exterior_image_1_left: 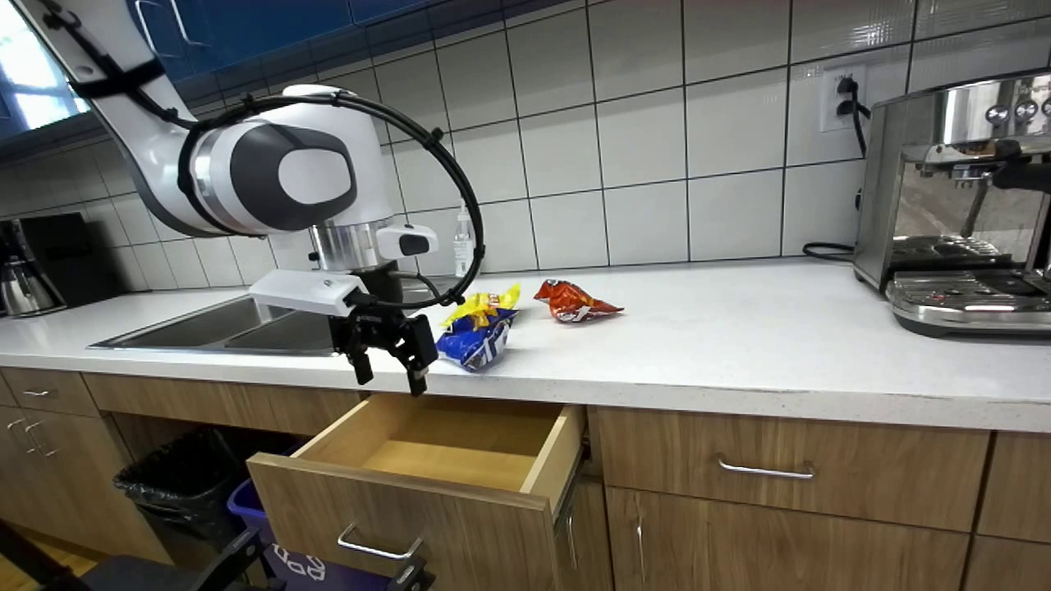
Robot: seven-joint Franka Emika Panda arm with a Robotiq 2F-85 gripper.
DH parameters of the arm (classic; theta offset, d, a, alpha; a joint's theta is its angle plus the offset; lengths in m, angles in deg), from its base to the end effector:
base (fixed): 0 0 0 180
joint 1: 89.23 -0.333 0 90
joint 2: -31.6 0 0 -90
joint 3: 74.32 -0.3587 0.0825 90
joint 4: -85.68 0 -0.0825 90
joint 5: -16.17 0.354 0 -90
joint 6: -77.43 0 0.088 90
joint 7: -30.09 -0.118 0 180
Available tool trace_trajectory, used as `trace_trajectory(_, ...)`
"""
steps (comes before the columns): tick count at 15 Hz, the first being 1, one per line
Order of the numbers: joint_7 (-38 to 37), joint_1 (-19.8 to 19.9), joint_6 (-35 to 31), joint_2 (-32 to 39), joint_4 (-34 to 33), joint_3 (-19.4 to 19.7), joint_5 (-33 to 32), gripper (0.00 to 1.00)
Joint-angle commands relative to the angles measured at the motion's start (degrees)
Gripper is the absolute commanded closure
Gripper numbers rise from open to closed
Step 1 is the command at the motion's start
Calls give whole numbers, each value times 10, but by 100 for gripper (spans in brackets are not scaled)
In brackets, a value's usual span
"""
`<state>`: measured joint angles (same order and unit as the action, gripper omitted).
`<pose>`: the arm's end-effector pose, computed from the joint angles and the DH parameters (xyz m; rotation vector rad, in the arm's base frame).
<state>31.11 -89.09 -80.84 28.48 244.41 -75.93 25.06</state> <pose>0.3772 0.0037 0.2933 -3.0776 0.1531 -0.0711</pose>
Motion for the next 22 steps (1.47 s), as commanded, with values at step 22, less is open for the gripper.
trace_trajectory(22,7,-7,51,18,-151,5,-46,0)
